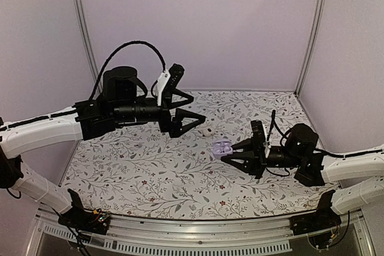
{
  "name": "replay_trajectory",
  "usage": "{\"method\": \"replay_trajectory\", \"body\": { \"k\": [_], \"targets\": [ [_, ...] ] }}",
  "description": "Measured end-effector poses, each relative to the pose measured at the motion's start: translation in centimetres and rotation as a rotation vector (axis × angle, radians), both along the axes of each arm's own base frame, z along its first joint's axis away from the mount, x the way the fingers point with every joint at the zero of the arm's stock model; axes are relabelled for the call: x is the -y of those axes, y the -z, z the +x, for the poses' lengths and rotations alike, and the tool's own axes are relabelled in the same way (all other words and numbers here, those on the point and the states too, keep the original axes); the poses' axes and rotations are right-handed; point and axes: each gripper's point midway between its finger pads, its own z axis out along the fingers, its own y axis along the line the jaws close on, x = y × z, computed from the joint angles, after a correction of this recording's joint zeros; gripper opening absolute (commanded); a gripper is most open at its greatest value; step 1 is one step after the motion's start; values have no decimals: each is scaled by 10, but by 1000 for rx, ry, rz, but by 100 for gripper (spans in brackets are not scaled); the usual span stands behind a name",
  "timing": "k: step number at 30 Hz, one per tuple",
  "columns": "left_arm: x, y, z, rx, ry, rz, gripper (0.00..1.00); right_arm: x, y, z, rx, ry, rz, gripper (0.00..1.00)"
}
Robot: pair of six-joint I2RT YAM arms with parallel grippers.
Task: Insert the wireless bluetooth earbuds into the charging case
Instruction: Move the left earbud to the center of the board.
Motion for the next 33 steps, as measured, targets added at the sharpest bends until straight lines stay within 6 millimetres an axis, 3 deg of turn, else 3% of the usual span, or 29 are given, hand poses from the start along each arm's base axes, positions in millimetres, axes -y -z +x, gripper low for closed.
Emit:
{"method": "replay_trajectory", "body": {
  "k": [5,8,11,15,20,27,31,33],
  "targets": [
    [-50,30,71,-219,-291,37,100,12,-3,11,-10,60,21,0],
    [-95,67,111,-369,-499,103,100,20,-2,16,-19,93,27,0],
    [-135,109,132,-491,-661,190,100,26,0,22,-27,121,28,0],
    [-166,161,126,-598,-770,313,98,31,0,25,-32,136,30,0],
    [-179,202,120,-643,-771,515,95,32,2,26,-37,143,26,0],
    [-194,228,135,-604,-754,840,91,34,2,26,-36,144,30,0],
    [-204,236,139,-583,-735,986,79,34,2,26,-37,144,30,0],
    [-212,250,138,-567,-711,1102,74,34,2,25,-36,144,30,0]
  ]
}}
